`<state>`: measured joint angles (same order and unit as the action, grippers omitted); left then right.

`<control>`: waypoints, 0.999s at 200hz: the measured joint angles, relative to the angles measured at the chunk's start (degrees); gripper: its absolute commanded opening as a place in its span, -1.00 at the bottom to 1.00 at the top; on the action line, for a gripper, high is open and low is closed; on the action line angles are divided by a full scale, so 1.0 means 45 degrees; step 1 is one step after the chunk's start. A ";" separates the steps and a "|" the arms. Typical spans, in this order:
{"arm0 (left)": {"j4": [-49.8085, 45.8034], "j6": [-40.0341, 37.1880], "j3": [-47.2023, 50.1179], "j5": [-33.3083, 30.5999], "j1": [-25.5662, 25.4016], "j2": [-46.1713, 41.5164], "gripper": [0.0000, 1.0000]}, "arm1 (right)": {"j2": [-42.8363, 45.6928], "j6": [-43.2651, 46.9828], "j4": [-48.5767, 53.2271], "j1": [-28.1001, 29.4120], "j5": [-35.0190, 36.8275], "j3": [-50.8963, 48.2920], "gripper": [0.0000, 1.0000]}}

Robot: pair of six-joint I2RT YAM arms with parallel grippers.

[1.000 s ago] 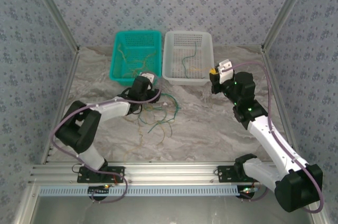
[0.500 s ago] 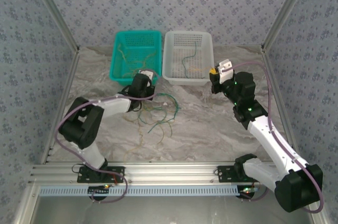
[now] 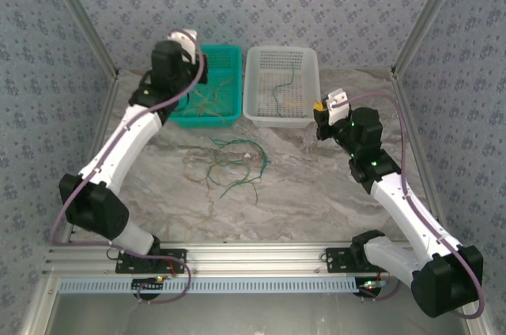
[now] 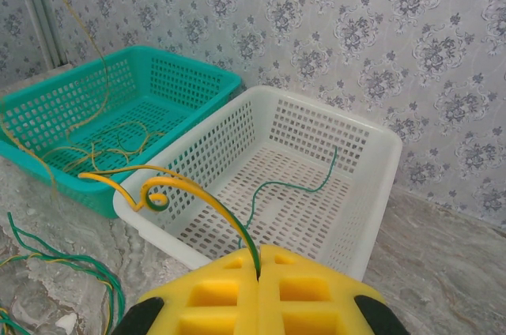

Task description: Untangle the cables

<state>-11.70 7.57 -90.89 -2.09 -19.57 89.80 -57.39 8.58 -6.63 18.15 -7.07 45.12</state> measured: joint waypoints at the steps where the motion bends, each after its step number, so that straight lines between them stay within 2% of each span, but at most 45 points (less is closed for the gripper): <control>1: -0.0024 0.0005 -0.0068 0.0029 0.0034 0.0029 -1.00 | 0.0000 0.0000 -0.0005 0.0000 0.0000 0.0000 -1.00; 43: 0.0151 -0.0588 -0.3415 0.0947 0.1360 0.3089 -1.00 | 0.0000 0.0000 -0.0005 -0.0039 0.0005 0.0000 -1.00; 83: -0.1258 -0.1496 -0.8650 0.0981 0.1520 0.8155 -1.00 | 0.0058 -0.0010 0.0063 -0.0097 0.0102 0.0005 -1.00; 132: -0.1122 -0.1787 -0.8621 0.0957 0.1515 0.9685 -1.00 | 0.0228 -0.0146 0.1010 -0.0121 0.0136 0.1112 -1.00; 145: -0.1263 -0.1894 -0.9636 0.0937 0.1515 1.0355 -1.00 | 0.0228 -0.0160 0.1195 -0.0097 0.0126 0.1700 -1.00; 149: -0.1394 -0.1919 -1.0268 0.0942 0.1515 1.0715 -0.89 | 0.0228 -0.0185 0.1229 -0.0073 0.0121 0.1899 -1.00; 162: -0.1812 -0.1996 -1.2172 0.0937 0.1515 1.1793 -0.15 | 0.0214 -0.0262 0.1326 0.0044 0.0068 0.2482 -1.00; 169: -0.2093 -0.2006 -1.2968 0.0923 0.1511 1.2225 0.12 | 0.0160 -0.0301 0.1428 0.0165 0.0044 0.2832 -1.00; 180: -0.2764 -0.2006 -1.3726 0.0860 0.1477 1.2585 0.37 | -0.0039 -0.0301 0.1715 0.0457 -0.0019 0.3575 -1.00; 200: -0.3643 -0.1904 -1.3512 0.0636 0.1321 1.2332 0.48 | -0.0850 -0.0296 0.2477 0.1098 -0.0010 0.5557 -1.00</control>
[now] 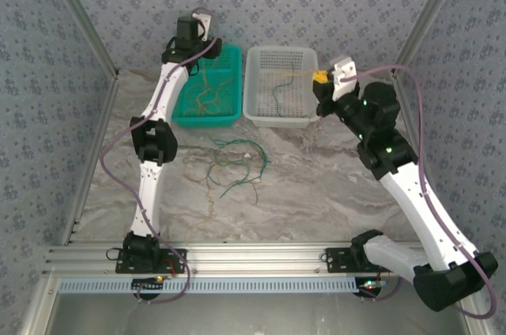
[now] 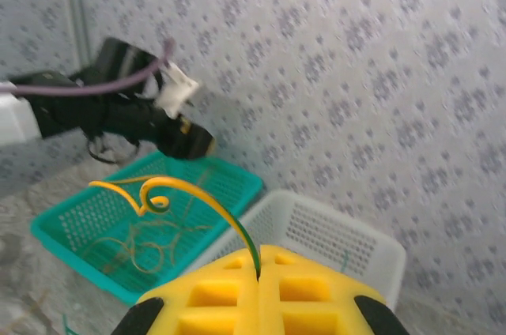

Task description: Untangle the cables

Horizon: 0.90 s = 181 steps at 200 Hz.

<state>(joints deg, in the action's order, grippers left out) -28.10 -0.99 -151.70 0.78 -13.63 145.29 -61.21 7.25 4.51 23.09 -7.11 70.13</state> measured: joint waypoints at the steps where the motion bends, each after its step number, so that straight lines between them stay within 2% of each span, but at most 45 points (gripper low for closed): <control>1: 0.0005 -0.0010 0.0131 -0.0024 -0.0019 -0.0092 0.49 | -0.0034 0.0000 0.0019 0.0019 0.0000 0.0078 -1.00; 6: 0.0029 0.0039 0.0699 -0.0078 -0.0097 -0.0418 0.55 | -0.0257 0.0000 0.0160 0.0155 0.0005 0.0622 -1.00; 14: 0.0277 0.0015 0.2059 -0.0141 -0.0248 -0.1224 0.92 | -0.0646 0.0000 0.0335 0.0355 0.0000 0.1515 -1.00; 17: 0.0549 0.0151 0.2919 -0.0199 -0.0321 -0.1671 0.98 | -0.0748 0.0000 0.0393 0.0398 0.0010 0.1787 -1.00; 38: 0.3055 0.0374 0.9054 -0.0262 -0.0865 -0.5610 0.98 | -0.1588 -0.0063 0.0631 0.0617 0.0010 0.3677 -1.00; 57: 0.6300 0.0806 1.4139 0.0568 -0.1219 -0.9840 0.98 | -0.2540 -0.0321 0.0690 0.0743 -0.0092 0.5304 -1.00; 74: 0.8437 0.0724 1.6621 0.1326 -0.1355 -1.2896 0.99 | -0.3478 -0.0753 0.0588 0.0889 -0.0408 0.6552 -1.00; 96: 1.1176 0.0155 1.9278 0.2424 -0.1987 -1.5849 0.99 | -0.4852 -0.1209 0.0554 0.1229 -0.0792 0.8038 -1.00; 113: 1.3231 -0.0257 2.1828 0.3648 -0.2599 -1.7209 0.99 | -0.5722 -0.1491 0.0534 0.1491 -0.1064 0.8738 -1.00; 127: 1.3984 -0.0806 2.3348 0.4308 -0.2914 -1.7631 0.99 | -0.6290 -0.1734 0.0549 0.1715 -0.1321 0.9054 -1.00; 157: 1.3891 -0.1656 2.4237 0.4770 -0.3143 -1.6606 0.98 | -0.7130 -0.1807 0.0374 0.2365 -0.1535 0.9141 -1.00; 181: 1.4542 -0.1719 2.4907 0.4517 -0.3181 -1.6810 0.98 | -0.7932 -0.1632 -0.0432 0.2759 -0.1569 0.9180 -1.00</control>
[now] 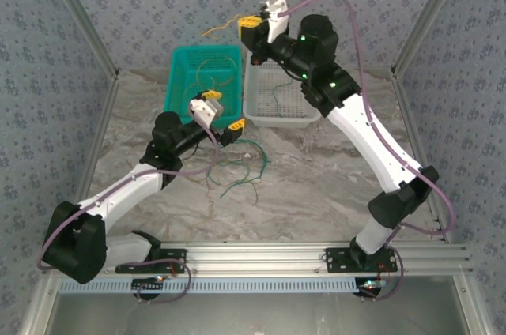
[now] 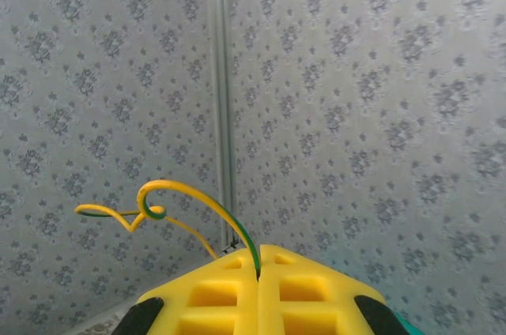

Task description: Untangle the cables

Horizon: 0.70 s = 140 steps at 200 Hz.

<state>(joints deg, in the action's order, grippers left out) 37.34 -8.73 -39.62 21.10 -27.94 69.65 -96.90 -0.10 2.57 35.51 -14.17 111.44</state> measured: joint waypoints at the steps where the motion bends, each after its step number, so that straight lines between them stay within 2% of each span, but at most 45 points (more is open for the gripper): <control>1: 0.0024 0.0005 0.0039 -0.0019 -0.0005 -0.0034 0.98 | -0.0034 0.0019 -0.0024 0.0010 -0.0005 0.0010 -1.00; 27: 0.0704 0.0039 0.2035 -0.1423 -0.0321 -0.1860 0.98 | -0.1817 0.0510 -0.0991 0.0049 0.0053 0.1112 -1.00; 60: 0.0525 0.0165 0.4541 -0.4104 -0.0602 -0.5377 0.98 | -0.5450 0.0942 -0.1802 0.0024 -0.0151 0.4221 -1.00; 78: -0.0296 0.0476 0.5547 -0.5561 -0.0602 -0.7650 0.98 | -0.7572 0.1166 -0.2021 0.0024 -0.0131 0.6135 -1.00; 99: -0.1753 0.0831 0.5911 -0.6450 -0.0602 -0.9602 0.98 | -1.0049 0.1321 -0.2191 0.0024 0.0107 0.8398 -1.00; 123: -0.2744 0.1375 0.6130 -0.7106 -0.0602 -1.1055 0.98 | -1.1706 0.1583 -0.2744 0.0024 0.0554 0.8728 -1.00; 131: -0.2953 0.1486 0.6246 -0.7218 -0.0602 -1.1264 0.98 | -1.2133 0.1671 -0.2875 0.0024 0.0685 0.8723 -0.75; 140: -0.3186 0.1540 0.6339 -0.7291 -0.0602 -1.1307 0.99 | -1.2609 0.1749 -0.2924 0.0024 0.0869 0.8723 -0.21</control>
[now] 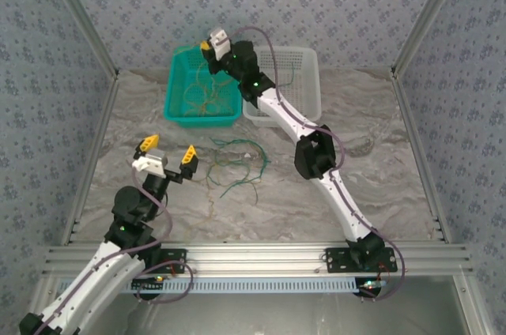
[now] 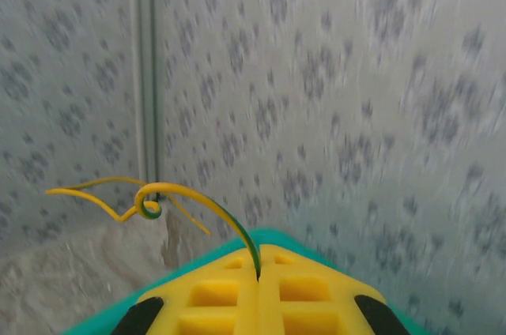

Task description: Untangle the cables

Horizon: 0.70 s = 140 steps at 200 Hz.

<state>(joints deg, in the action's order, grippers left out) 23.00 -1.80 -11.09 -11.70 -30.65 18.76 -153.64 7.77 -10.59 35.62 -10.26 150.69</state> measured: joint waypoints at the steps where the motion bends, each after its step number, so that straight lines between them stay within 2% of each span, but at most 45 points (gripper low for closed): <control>1: -0.0024 0.0005 0.0000 -0.0005 0.0000 0.0010 0.99 | -0.0039 -0.0024 0.0005 0.0000 0.0010 0.0000 -0.17; 11: -0.0345 0.0053 0.0010 -0.0102 0.0000 0.0160 0.98 | -0.0418 0.0112 0.0121 0.0000 0.0131 -0.0015 0.18; 18: -0.0457 0.0083 0.0005 -0.0165 0.0005 0.0379 0.99 | -0.0593 0.0175 0.0359 0.0000 0.0189 -0.0029 0.30; 53: -0.1243 0.0452 -0.0874 -0.0214 0.0476 0.2662 0.98 | -0.0384 0.0636 0.1957 0.0063 0.0923 -0.0131 0.50; 75: -0.2016 0.1778 -0.2482 0.0442 0.2132 0.4721 0.97 | 0.0729 0.0568 0.3308 0.0087 0.1224 -0.0646 0.59; 86: -0.2375 0.2569 -0.3429 0.1001 0.3104 0.5926 0.94 | 0.1554 0.0423 0.4036 0.0087 0.1239 -0.0981 0.60; 99: -0.2817 0.3152 -0.4464 0.1477 0.3701 0.7218 0.93 | 0.2914 0.0117 0.4828 0.0083 0.1234 -0.1685 0.62; 122: -0.3925 0.3410 -0.6052 0.2084 0.3458 0.9117 0.81 | 0.6324 -0.0889 0.5149 0.0019 0.1117 -0.4911 0.59; 140: -0.4969 0.3410 -0.7101 0.2171 0.2841 1.0608 0.77 | 0.9666 -0.2001 0.4473 -0.0078 0.0860 -0.8971 0.54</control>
<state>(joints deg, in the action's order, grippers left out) 0.64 13.54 -43.05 -1.93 -17.87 66.50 -110.15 -1.23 9.54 35.27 -6.39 110.32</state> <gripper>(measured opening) 0.896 0.787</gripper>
